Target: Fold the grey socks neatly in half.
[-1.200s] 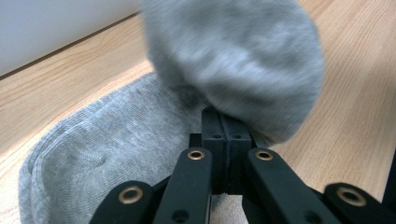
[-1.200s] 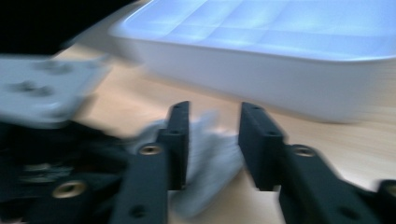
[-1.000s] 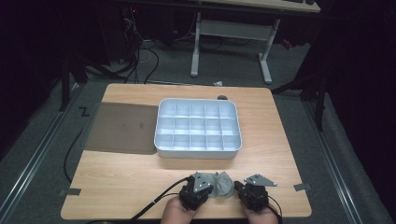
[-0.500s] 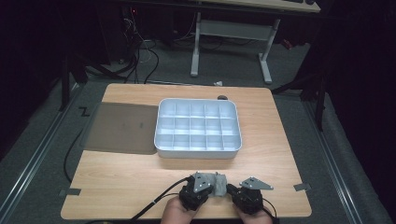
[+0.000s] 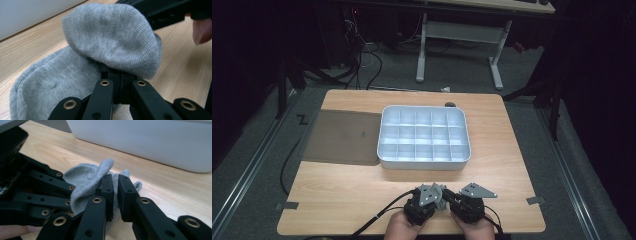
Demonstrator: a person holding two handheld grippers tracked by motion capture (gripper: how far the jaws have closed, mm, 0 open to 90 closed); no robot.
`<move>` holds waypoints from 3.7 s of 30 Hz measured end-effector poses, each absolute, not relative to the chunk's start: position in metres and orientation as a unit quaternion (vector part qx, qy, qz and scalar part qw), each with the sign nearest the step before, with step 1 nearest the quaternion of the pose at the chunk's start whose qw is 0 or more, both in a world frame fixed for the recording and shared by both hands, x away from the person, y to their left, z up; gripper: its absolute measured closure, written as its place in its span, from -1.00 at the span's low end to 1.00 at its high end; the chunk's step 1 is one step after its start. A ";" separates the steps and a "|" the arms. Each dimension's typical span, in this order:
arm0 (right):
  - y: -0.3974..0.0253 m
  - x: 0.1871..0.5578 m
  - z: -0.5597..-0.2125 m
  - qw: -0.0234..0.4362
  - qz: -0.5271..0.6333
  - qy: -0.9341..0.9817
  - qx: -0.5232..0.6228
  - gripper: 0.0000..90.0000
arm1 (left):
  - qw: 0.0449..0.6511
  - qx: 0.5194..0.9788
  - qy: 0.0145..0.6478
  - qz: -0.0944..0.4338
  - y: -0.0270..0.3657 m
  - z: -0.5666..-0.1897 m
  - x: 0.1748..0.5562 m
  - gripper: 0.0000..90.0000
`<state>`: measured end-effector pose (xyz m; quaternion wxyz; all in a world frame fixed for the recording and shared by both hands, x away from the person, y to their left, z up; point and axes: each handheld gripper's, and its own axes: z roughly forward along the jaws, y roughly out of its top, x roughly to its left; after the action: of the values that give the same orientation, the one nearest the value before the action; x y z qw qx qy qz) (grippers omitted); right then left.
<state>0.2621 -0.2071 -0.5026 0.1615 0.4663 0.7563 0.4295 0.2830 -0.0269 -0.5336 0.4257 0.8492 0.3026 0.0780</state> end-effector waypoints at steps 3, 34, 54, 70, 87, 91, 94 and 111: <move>-0.209 0.266 -0.505 0.144 0.431 0.755 0.473 0.89 | 0.426 0.849 0.302 0.076 -0.027 -0.534 0.283 1.00; -0.222 0.257 -0.525 0.145 0.416 0.741 0.507 0.36 | 0.425 0.850 0.301 0.079 -0.027 -0.534 0.283 1.00; -0.205 0.265 -0.513 0.114 0.452 0.745 0.477 0.95 | 0.426 0.850 0.301 0.075 -0.027 -0.534 0.283 1.00; -0.212 0.267 -0.514 0.121 0.431 0.733 0.512 0.32 | 0.433 0.848 0.299 0.068 -0.024 -0.533 0.284 0.66; -0.203 0.264 -0.498 0.137 0.434 0.753 0.475 0.96 | 0.445 0.842 0.302 0.046 -0.009 -0.523 0.283 0.29; -0.206 0.265 -0.498 0.138 0.432 0.751 0.480 0.95 | 0.450 0.841 0.294 0.053 0.016 -0.516 0.275 0.23; -0.207 0.264 -0.497 0.139 0.434 0.750 0.479 0.94 | 0.465 0.823 0.322 0.061 0.048 -0.515 0.278 0.24; -0.180 0.261 -0.503 0.121 0.421 0.779 0.449 0.90 | 0.445 0.826 0.346 0.004 0.043 -0.535 0.292 0.76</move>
<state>0.2606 -0.1798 -0.5030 0.1214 0.4491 0.7789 0.4206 0.2915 0.0426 -0.5351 0.4448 0.8262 0.3457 0.0043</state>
